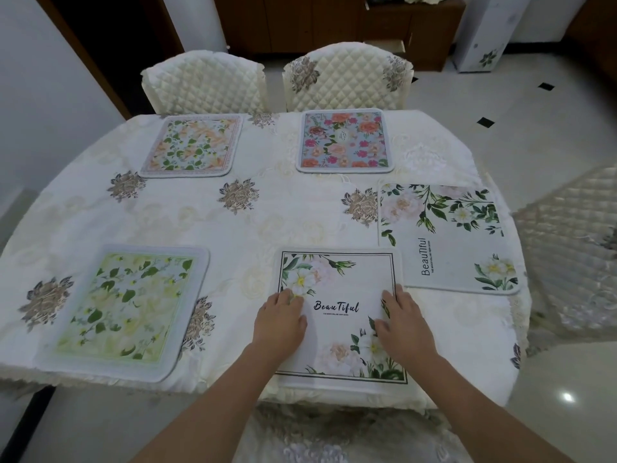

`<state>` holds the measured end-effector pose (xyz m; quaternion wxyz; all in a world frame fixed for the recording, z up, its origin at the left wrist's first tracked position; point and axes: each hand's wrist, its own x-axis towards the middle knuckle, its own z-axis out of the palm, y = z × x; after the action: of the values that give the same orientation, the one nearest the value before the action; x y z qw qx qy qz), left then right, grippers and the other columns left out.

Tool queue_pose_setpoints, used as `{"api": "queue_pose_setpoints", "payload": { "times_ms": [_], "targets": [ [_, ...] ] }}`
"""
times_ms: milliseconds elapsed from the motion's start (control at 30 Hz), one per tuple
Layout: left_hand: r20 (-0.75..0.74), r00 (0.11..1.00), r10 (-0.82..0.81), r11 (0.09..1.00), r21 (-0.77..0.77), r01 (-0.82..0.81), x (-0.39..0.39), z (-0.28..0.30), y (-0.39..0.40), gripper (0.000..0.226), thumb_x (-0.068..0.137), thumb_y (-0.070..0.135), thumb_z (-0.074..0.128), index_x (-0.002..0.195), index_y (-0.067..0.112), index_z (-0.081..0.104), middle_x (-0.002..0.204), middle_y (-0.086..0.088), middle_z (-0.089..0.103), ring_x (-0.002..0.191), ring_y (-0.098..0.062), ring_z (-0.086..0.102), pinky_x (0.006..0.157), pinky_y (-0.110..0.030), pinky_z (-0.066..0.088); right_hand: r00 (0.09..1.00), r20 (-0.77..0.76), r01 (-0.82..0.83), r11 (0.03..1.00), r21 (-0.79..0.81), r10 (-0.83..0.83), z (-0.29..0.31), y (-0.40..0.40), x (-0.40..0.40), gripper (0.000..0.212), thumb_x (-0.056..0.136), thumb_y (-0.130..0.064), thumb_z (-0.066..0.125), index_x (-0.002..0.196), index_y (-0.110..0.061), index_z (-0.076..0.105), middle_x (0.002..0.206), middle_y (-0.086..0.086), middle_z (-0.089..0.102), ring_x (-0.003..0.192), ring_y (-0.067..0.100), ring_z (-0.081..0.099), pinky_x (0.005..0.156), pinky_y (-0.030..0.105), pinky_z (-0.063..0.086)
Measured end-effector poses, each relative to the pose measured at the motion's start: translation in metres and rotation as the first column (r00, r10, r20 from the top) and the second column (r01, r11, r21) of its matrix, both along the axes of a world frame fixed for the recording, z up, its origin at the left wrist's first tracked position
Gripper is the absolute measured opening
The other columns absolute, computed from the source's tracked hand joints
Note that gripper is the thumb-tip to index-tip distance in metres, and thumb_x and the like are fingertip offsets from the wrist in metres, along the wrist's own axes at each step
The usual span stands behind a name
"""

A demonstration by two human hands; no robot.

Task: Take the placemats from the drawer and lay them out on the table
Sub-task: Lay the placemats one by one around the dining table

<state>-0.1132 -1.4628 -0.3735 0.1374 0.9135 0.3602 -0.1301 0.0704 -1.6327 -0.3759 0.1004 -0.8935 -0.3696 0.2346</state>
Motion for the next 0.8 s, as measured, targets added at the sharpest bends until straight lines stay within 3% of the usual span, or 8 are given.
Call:
{"api": "queue_pose_setpoints", "payload": {
  "times_ms": [67, 200, 333, 400, 467, 567, 667, 800],
  "targets": [
    [-0.03, 0.999, 0.018, 1.0, -0.002, -0.018, 0.004, 0.001, -0.002, 0.042, 0.098, 0.035, 0.038, 0.136, 0.018, 0.042, 0.15, -0.005, 0.032, 0.134, -0.026, 0.031, 0.1, -0.038, 0.038, 0.999, 0.02, -0.038, 0.999, -0.011, 0.038, -0.001, -0.003, 0.002, 0.064, 0.097, -0.033, 0.043, 0.153, -0.016, 0.017, 0.162, 0.008, 0.003, 0.148, 0.027, 0.007, 0.119, 0.039, 0.019],
    [-0.108, 0.992, 0.067, 0.996, -0.052, -0.073, 0.006, 0.001, -0.022, 0.055, 0.1, 0.041, 0.034, 0.149, 0.018, 0.024, 0.161, -0.01, 0.01, 0.146, -0.031, 0.014, 0.106, -0.045, 0.036, 0.994, 0.026, -0.104, 0.993, -0.057, 0.106, -0.002, -0.009, -0.002, 0.07, 0.098, -0.036, 0.04, 0.154, -0.013, 0.005, 0.162, 0.011, -0.007, 0.149, 0.029, -0.004, 0.122, 0.039, 0.009],
    [-0.132, 0.989, 0.06, 0.994, -0.086, -0.072, 0.007, 0.004, -0.053, 0.059, 0.101, 0.044, 0.03, 0.154, 0.021, 0.014, 0.163, -0.011, 0.002, 0.148, -0.032, 0.005, 0.114, -0.047, 0.028, 0.984, 0.021, -0.175, 0.982, -0.068, 0.177, -0.001, -0.018, -0.007, 0.069, 0.098, -0.038, 0.036, 0.154, -0.011, 0.005, 0.162, 0.013, -0.004, 0.148, 0.032, -0.006, 0.121, 0.039, 0.003],
    [-0.13, 0.991, 0.041, 0.993, -0.101, -0.055, 0.005, 0.008, -0.065, 0.057, 0.102, 0.042, 0.029, 0.153, 0.02, 0.016, 0.163, -0.012, 0.002, 0.148, -0.033, 0.004, 0.114, -0.048, 0.028, 0.974, 0.027, -0.223, 0.973, -0.063, 0.225, 0.0, -0.026, -0.011, 0.07, 0.093, -0.044, 0.022, 0.153, -0.01, 0.01, 0.162, 0.012, 0.003, 0.149, 0.03, -0.002, 0.122, 0.038, 0.005],
    [-0.104, 0.994, 0.033, 0.991, -0.124, -0.046, 0.003, 0.011, -0.075, 0.052, 0.102, 0.04, 0.029, 0.15, 0.02, 0.024, 0.162, -0.012, 0.006, 0.148, -0.031, 0.008, 0.112, -0.047, 0.031, 0.969, -0.007, -0.246, 0.969, -0.031, 0.246, 0.003, -0.034, -0.015, 0.071, 0.089, -0.046, 0.017, 0.151, -0.012, 0.019, 0.161, 0.009, 0.01, 0.149, 0.026, 0.005, 0.122, 0.037, 0.012],
    [-0.018, 0.999, 0.035, 0.991, -0.128, -0.037, 0.0, 0.017, -0.086, 0.045, 0.102, 0.038, 0.031, 0.144, 0.021, 0.035, 0.157, -0.009, 0.026, 0.14, -0.028, 0.027, 0.106, -0.044, 0.038, 0.976, -0.081, -0.199, 0.979, 0.043, 0.202, 0.013, -0.048, -0.022, 0.054, 0.098, -0.034, 0.038, 0.149, -0.017, 0.029, 0.159, 0.006, 0.019, 0.146, 0.023, 0.015, 0.119, 0.035, 0.021],
    [0.088, 0.995, 0.044, 0.991, -0.131, -0.033, -0.002, 0.021, -0.094, 0.043, 0.102, 0.036, 0.031, 0.142, 0.022, 0.039, 0.146, -0.002, 0.042, 0.126, -0.022, 0.043, 0.1, -0.038, 0.042, 0.989, -0.09, -0.099, 0.98, 0.172, 0.115, 0.025, -0.061, -0.031, 0.047, 0.1, -0.029, 0.042, 0.146, -0.018, 0.038, 0.154, 0.001, 0.032, 0.142, 0.018, 0.023, 0.118, 0.03, 0.02],
    [0.189, 0.982, 0.028, 0.994, -0.106, -0.008, 0.011, 0.034, -0.1, 0.045, 0.102, 0.039, 0.032, 0.144, 0.025, 0.039, 0.149, 0.0, 0.041, 0.127, -0.021, 0.045, 0.102, -0.038, 0.041, 0.998, -0.064, -0.011, 0.966, 0.257, 0.028, 0.046, -0.073, -0.028, 0.048, 0.099, -0.026, 0.046, 0.147, -0.019, 0.038, 0.154, -0.002, 0.033, 0.142, 0.015, 0.024, 0.117, 0.027, 0.017]
  ]
}}
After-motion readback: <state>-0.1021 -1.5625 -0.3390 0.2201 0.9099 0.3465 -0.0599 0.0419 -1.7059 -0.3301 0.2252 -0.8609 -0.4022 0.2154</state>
